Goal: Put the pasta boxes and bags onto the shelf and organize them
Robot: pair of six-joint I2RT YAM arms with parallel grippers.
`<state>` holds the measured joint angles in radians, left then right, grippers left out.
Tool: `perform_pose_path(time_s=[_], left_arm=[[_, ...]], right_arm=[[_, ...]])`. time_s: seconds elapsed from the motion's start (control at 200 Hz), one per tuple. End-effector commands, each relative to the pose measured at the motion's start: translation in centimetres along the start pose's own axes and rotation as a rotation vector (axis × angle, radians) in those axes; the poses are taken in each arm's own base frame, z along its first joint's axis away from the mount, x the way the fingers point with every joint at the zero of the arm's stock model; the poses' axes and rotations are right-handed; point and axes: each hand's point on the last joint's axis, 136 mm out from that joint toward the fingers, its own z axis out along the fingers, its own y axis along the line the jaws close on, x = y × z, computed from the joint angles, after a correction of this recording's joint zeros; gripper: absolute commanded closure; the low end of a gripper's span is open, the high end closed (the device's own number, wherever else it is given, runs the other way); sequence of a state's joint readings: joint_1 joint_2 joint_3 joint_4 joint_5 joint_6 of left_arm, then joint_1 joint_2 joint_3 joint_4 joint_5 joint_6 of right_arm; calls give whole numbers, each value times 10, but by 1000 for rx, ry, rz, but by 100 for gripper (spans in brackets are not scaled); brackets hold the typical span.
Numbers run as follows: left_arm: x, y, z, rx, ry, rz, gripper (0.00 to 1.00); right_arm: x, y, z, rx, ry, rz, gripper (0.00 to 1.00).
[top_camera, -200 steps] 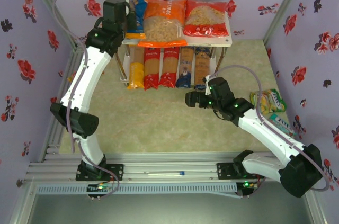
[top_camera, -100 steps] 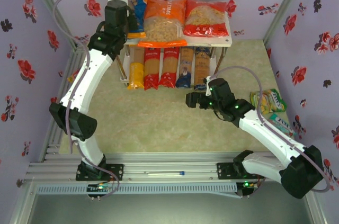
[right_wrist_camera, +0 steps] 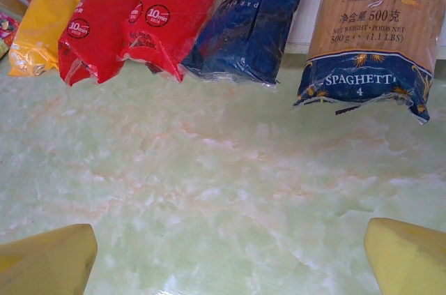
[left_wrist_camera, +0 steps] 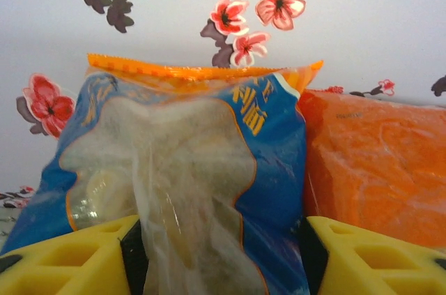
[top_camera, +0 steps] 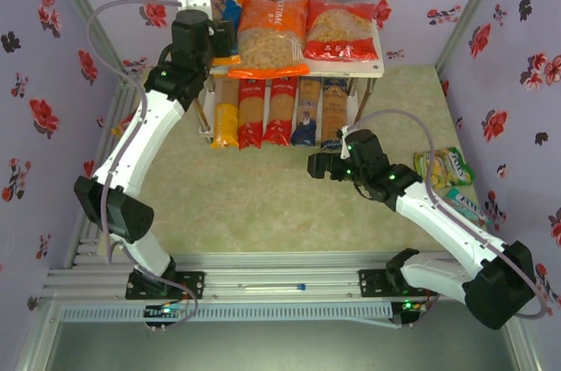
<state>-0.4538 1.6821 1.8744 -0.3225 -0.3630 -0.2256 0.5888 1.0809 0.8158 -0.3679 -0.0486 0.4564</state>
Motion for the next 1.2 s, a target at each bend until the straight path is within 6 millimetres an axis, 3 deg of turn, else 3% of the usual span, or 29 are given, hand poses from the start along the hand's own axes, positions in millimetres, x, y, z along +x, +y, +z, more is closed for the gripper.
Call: perform_pose_path(time_s=[0.0,0.075,0.295,0.545,0.72,0.895,1.045,1.195], left_arm=[[-5,-9,-11,46,-54,-57,40],[11,-11,-10,50,-36,-61,30],[46,-17,-2,63,32,-48,29],[67,-27,-6,136,49,-56,28],[40,-30,-26,185,-72,-61,27],[1,-26,-61,226,-238,-72,27],[-31,-23,-105,263,-335,-51,27],[-40,-11,-156,285,-381,-37,27]], right_arm=[[0,-7,-4,28,-8,13,1],[-1,-7,-5,27,-12,15,1],[0,-8,-7,34,-13,21,1],[-2,-8,-9,30,-23,32,1],[-2,-6,-10,23,-23,39,1],[-3,-7,-12,22,-34,45,1],[-5,-8,-16,33,-48,41,1],[-8,-11,-20,48,-64,33,1]])
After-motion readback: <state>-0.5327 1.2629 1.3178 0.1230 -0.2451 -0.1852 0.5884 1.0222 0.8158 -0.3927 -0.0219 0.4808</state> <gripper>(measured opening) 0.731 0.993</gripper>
